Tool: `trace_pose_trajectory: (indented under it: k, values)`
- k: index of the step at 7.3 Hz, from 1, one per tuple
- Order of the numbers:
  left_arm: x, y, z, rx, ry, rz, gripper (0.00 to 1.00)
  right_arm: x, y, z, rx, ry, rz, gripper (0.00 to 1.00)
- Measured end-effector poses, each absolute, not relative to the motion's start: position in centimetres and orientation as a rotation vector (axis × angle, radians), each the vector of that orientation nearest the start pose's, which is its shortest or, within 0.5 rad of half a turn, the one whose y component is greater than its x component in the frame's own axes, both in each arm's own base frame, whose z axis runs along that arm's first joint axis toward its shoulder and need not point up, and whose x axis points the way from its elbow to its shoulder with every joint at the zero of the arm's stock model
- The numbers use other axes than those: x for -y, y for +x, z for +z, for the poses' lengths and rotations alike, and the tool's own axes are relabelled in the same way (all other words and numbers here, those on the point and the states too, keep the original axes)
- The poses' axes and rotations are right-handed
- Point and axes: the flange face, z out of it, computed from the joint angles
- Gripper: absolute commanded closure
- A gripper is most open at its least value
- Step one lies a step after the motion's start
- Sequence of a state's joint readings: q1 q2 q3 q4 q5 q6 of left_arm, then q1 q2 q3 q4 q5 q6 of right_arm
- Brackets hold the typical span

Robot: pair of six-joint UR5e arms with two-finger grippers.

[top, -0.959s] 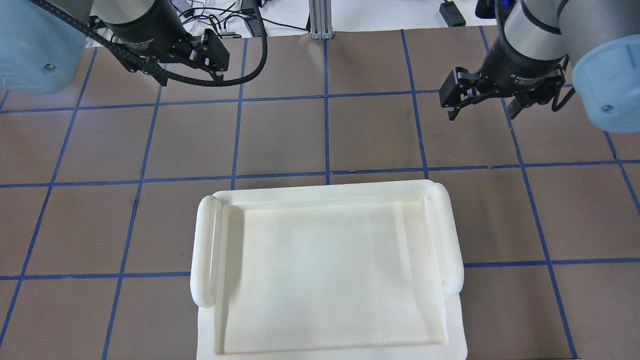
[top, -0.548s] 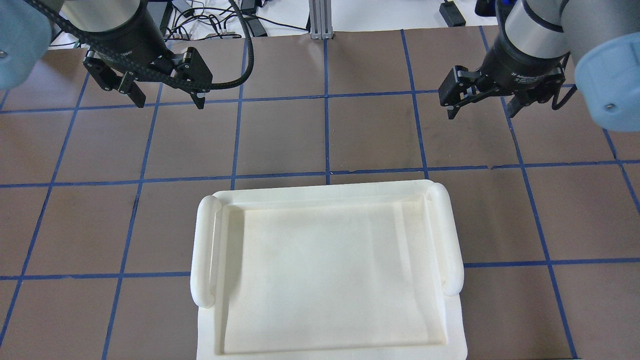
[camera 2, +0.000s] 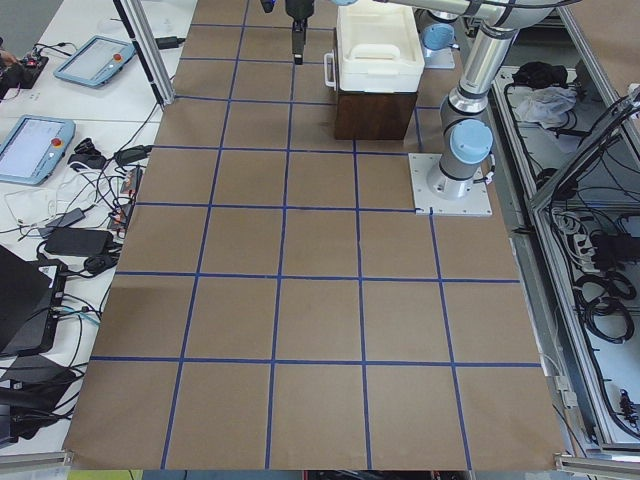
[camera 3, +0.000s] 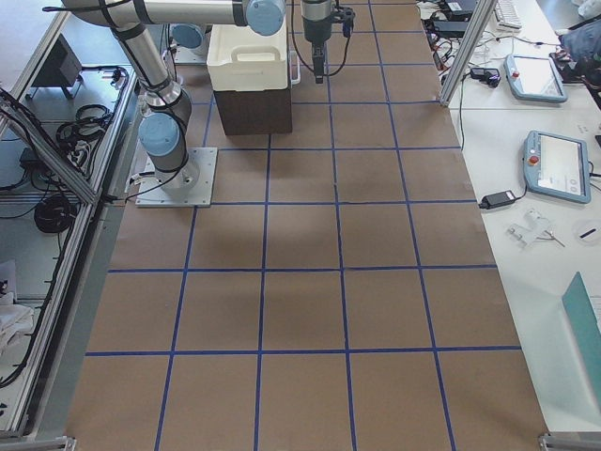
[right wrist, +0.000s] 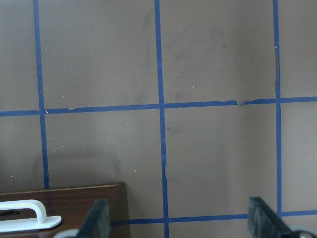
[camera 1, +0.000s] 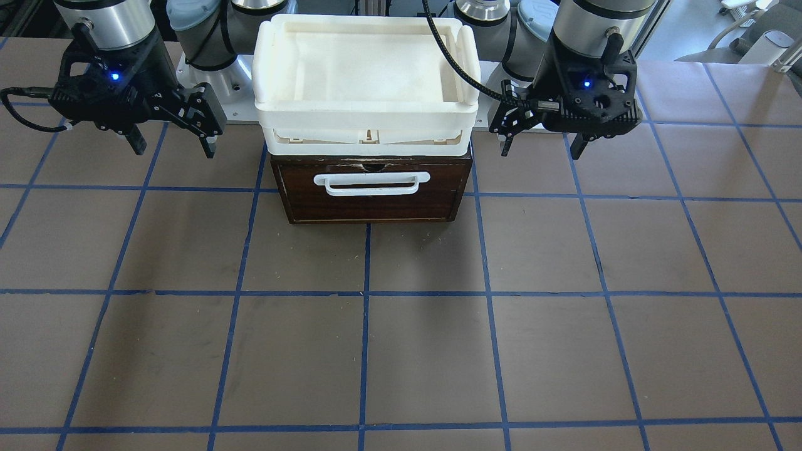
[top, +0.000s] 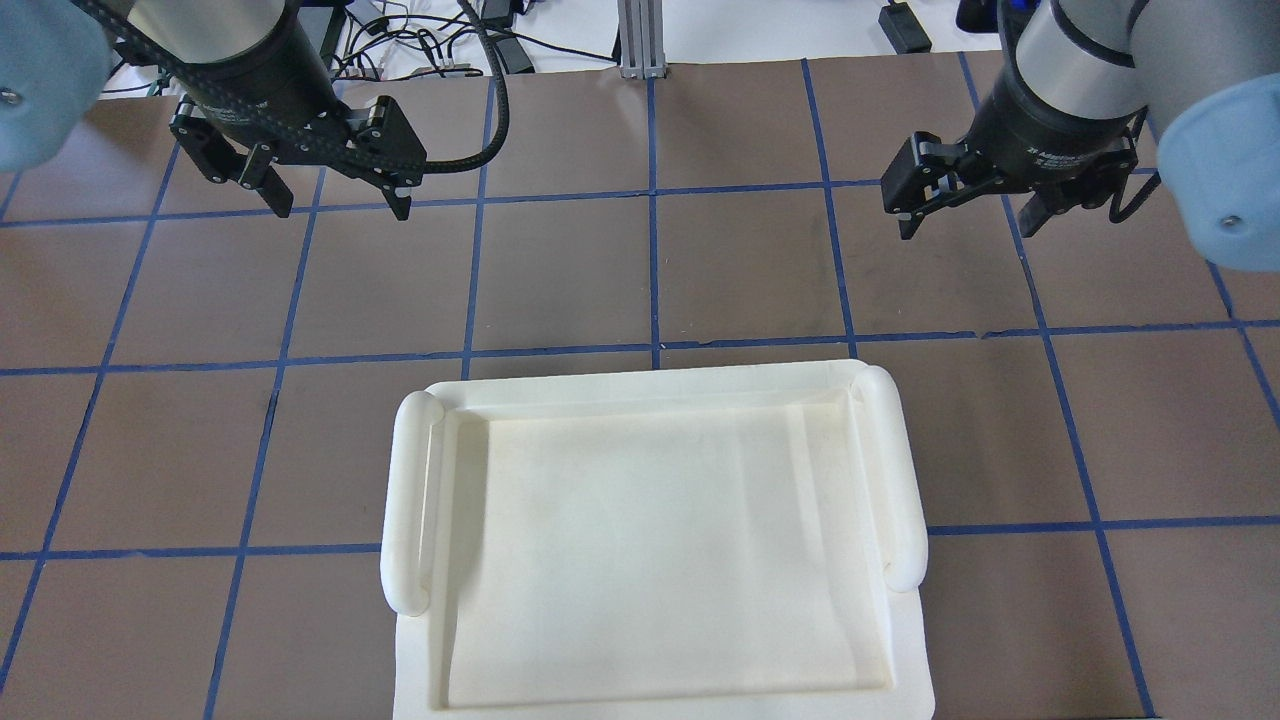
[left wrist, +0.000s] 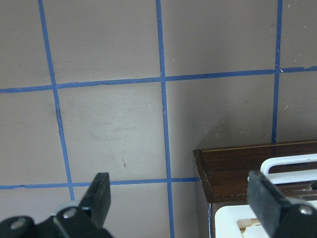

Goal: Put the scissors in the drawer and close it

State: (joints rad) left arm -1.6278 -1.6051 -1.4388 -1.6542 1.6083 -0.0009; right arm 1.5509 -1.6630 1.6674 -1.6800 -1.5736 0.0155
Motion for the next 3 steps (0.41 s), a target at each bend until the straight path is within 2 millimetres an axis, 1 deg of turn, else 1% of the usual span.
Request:
trace_pose_trajectory:
  k: [3]
  values:
    - [49.75,-15.92,52.66,-3.102,0.094,-0.022,0.0,46.26,12.36,49.64,-3.142,0.058,-0.168,0.0]
